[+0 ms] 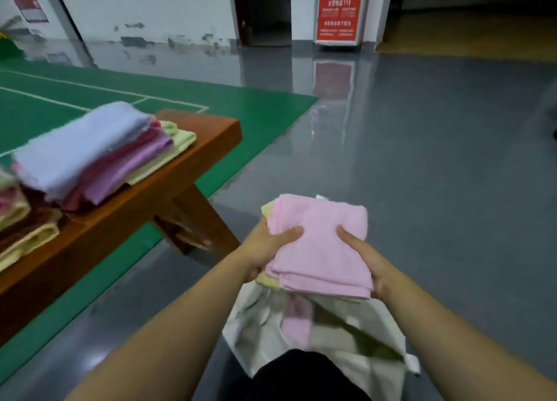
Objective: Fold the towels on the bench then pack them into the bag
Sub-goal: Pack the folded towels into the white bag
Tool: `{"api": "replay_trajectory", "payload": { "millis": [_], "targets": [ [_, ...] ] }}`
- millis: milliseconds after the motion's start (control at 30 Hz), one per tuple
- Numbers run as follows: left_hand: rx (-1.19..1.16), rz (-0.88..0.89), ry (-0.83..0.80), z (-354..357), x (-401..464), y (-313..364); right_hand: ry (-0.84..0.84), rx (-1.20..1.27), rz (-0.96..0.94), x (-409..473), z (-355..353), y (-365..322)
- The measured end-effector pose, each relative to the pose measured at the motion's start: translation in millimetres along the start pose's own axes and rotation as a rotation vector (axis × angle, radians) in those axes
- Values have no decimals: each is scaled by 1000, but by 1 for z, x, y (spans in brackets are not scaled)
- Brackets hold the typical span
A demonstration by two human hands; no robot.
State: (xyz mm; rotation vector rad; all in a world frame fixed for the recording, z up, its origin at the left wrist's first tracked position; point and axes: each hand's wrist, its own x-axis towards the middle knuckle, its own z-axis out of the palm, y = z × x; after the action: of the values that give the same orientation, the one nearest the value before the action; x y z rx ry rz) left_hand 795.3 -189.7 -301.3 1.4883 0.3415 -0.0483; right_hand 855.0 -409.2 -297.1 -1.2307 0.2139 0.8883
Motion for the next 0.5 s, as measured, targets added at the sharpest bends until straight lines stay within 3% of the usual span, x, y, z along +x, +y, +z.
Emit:
{"api": "replay_trajectory", "payload": {
  "millis": [100,267,333,500],
  "targets": [
    [3,-92,23,10,4,-43,62,107,82,12,-26,44],
    [48,-289,128,20,23,-101,326,81,100,33,-70,85],
    [238,-294,210,21,30,-121,313,118,137,31,-76,89],
    [907,-44,429,14,37,-161,293,70,190,15,-89,105]
  ]
}}
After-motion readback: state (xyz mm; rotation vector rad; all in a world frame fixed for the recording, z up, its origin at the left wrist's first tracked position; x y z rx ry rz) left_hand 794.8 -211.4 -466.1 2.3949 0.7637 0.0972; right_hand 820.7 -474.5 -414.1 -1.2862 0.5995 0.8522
